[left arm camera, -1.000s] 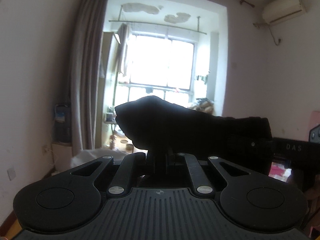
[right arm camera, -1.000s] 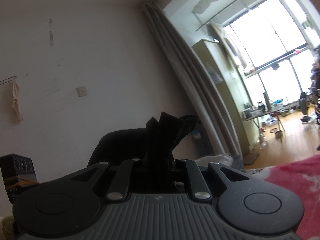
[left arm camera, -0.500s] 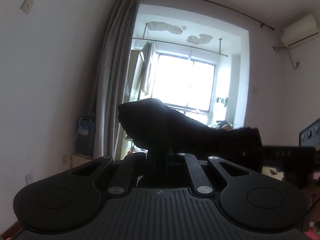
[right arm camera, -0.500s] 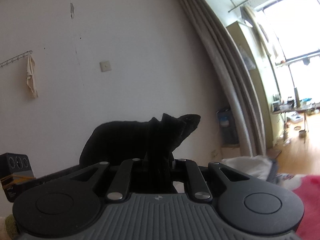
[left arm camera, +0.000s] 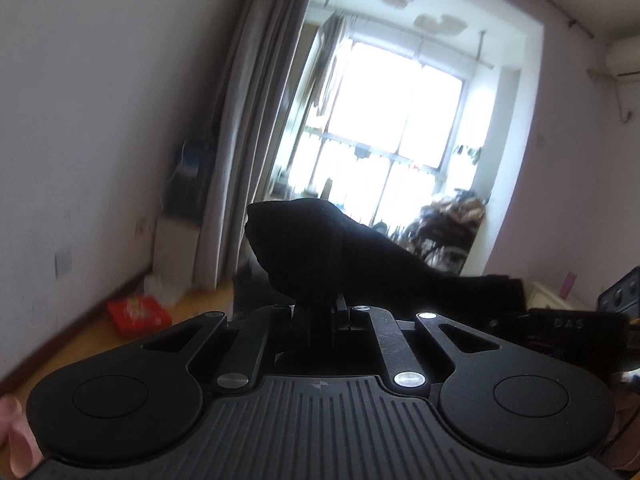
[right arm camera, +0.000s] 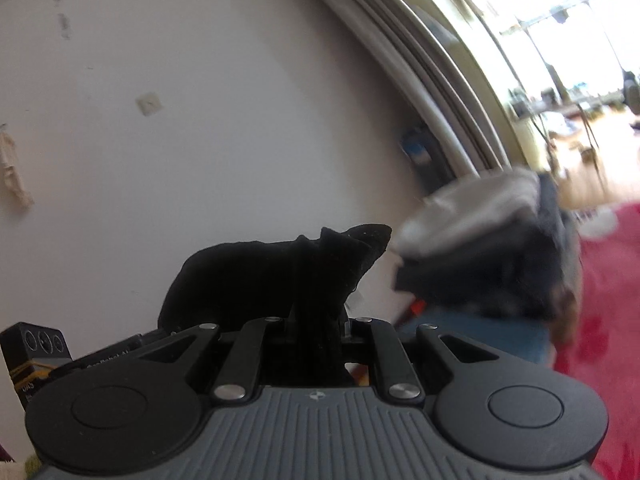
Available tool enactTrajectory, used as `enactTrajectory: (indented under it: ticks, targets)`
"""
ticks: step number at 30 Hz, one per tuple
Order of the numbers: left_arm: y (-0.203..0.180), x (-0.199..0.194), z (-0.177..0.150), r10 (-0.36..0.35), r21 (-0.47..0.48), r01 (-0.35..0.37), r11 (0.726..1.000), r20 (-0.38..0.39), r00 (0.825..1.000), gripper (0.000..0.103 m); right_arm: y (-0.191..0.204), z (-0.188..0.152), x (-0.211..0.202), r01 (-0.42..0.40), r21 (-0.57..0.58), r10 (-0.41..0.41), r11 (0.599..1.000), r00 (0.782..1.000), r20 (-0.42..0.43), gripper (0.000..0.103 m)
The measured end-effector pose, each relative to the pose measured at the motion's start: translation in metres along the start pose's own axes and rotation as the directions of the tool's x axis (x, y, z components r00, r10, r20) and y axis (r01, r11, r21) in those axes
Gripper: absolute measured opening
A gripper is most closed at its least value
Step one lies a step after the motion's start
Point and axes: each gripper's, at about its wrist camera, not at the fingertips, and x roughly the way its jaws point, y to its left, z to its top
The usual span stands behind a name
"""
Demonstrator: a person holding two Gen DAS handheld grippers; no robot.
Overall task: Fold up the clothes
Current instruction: 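Lift the folded shirt with both grippers and carry it to the clothes stack, then lower the shirt onto the clothes stack and open both grippers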
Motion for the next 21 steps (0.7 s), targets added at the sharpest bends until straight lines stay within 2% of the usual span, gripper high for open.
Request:
enactTrajectory:
  ticks: [8, 15, 21]
  targets:
    - [0.021, 0.045, -0.015, -0.014, -0.011, 0.013, 1.0, -0.078, 0.997, 0.006, -0.036, -0.011, 0.02, 0.07, 0.013, -0.07, 0.997, 0.997, -0.034, 0.014]
    - [0.045, 0.05, -0.03, -0.012, -0.029, 0.009, 1.0, -0.11, 0.994, 0.006, -0.059, -0.013, 0.043, 0.123, 0.034, -0.121, 0.992, 0.991, -0.058, 0.014]
    - [0.056, 0.065, -0.019, -0.018, -0.053, 0.011, 0.999, -0.136, 0.991, 0.006, -0.079, -0.012, 0.066, 0.166, 0.052, -0.161, 0.985, 0.983, -0.085, 0.014]
